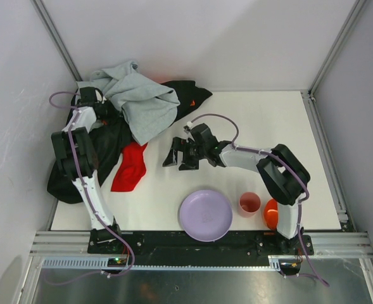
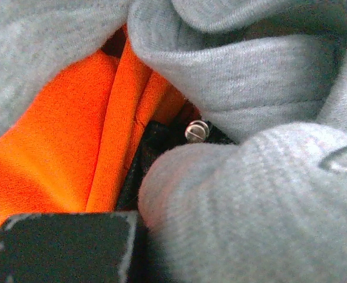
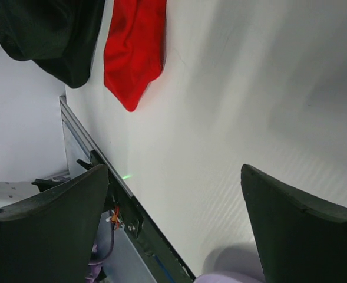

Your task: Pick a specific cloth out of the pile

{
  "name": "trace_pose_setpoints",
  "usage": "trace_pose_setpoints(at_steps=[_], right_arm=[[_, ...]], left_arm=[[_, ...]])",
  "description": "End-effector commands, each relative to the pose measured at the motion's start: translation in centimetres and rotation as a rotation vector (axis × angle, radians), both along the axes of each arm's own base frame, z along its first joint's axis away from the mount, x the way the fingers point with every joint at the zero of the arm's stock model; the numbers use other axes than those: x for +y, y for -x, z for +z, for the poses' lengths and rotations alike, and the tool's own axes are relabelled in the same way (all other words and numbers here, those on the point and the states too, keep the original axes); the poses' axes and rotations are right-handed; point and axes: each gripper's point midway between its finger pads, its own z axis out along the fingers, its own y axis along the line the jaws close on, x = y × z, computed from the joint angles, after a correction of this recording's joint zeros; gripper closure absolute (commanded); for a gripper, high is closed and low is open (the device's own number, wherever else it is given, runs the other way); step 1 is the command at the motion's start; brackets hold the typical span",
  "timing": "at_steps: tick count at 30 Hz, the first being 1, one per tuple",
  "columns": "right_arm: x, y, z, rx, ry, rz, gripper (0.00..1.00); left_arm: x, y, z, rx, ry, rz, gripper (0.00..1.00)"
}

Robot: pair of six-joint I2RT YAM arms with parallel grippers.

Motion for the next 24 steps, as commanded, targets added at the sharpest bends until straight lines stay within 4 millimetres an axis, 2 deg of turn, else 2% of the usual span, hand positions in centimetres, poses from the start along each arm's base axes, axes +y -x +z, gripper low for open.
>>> trace_pose_setpoints(at_steps=[1,5,10,24], right_arm=[[2.8,-0.3,1.6,0.013,-0.093,0.009,0.01],[4.0,-0.3,1.1,0.036,-0.112,0.009,0.01],[5.6,-0.6,0.4,0.080,-0.152,-0.006,0.07],[12.9,-1.4,-1.5,0.208,-0.224,0.016,0.16]], left_arm=[[1.5,4.6,-2.5,0.189,-0.028,0.029,0.99],[1.3,4.6,-2.3,0.183,-0.021,0.023,0.99],[1.5,4.3,-1.9,0.170,-0.031,0.016,0.99],[2.1,4.0,-1.5,0.148,-0.065,0.013,0.99]])
